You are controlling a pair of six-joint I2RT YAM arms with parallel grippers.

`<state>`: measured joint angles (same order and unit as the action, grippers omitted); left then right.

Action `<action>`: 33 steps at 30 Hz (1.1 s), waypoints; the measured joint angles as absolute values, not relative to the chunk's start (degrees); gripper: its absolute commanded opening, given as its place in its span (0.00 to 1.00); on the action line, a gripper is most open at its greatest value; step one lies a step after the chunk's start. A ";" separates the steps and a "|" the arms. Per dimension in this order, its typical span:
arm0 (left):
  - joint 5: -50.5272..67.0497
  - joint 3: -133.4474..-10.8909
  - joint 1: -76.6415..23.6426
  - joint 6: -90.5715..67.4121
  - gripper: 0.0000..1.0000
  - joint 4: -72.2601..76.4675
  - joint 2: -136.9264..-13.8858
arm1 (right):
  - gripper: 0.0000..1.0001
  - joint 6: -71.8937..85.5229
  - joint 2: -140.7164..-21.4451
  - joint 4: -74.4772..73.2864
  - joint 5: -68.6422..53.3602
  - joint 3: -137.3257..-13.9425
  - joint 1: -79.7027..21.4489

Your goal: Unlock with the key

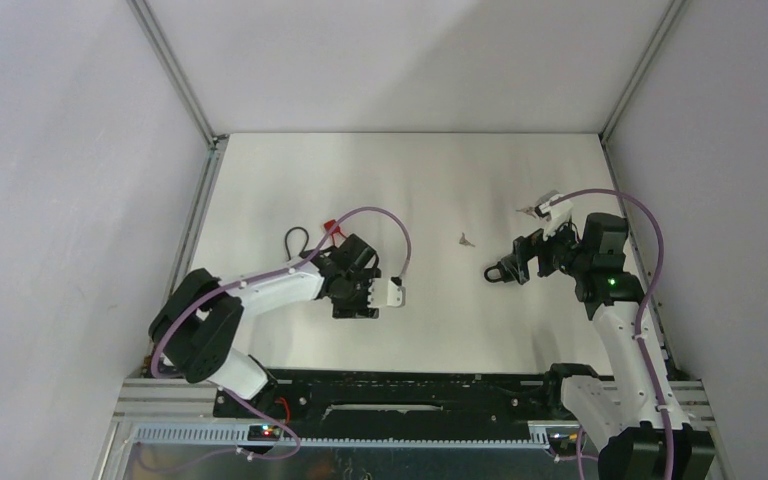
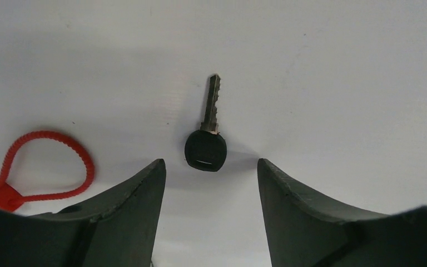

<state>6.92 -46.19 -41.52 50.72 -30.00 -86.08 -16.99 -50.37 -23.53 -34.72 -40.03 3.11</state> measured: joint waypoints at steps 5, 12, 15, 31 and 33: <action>7.84 -47.35 -41.36 55.07 0.61 -31.97 -87.42 | 1.00 -17.02 -50.35 -23.53 -34.74 -39.86 3.60; 9.28 -50.30 -40.56 59.99 0.58 -35.33 -90.30 | 1.00 -17.02 -50.35 -23.53 -34.79 -39.75 4.58; 9.78 -51.68 -39.97 61.58 0.57 -36.58 -91.55 | 1.00 -17.02 -50.35 -23.53 -34.96 -39.72 4.97; 11.40 -57.67 -39.20 64.34 0.54 -42.63 -97.10 | 1.00 -17.10 -50.37 -23.51 -35.81 -39.46 5.39; 11.53 -57.93 -39.22 64.51 0.53 -43.03 -97.34 | 1.00 -17.15 -50.37 -23.51 -35.81 -39.46 5.39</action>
<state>11.53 -57.93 -39.22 64.51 -43.03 -97.34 -17.15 -50.37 -23.51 -35.81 -39.46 5.39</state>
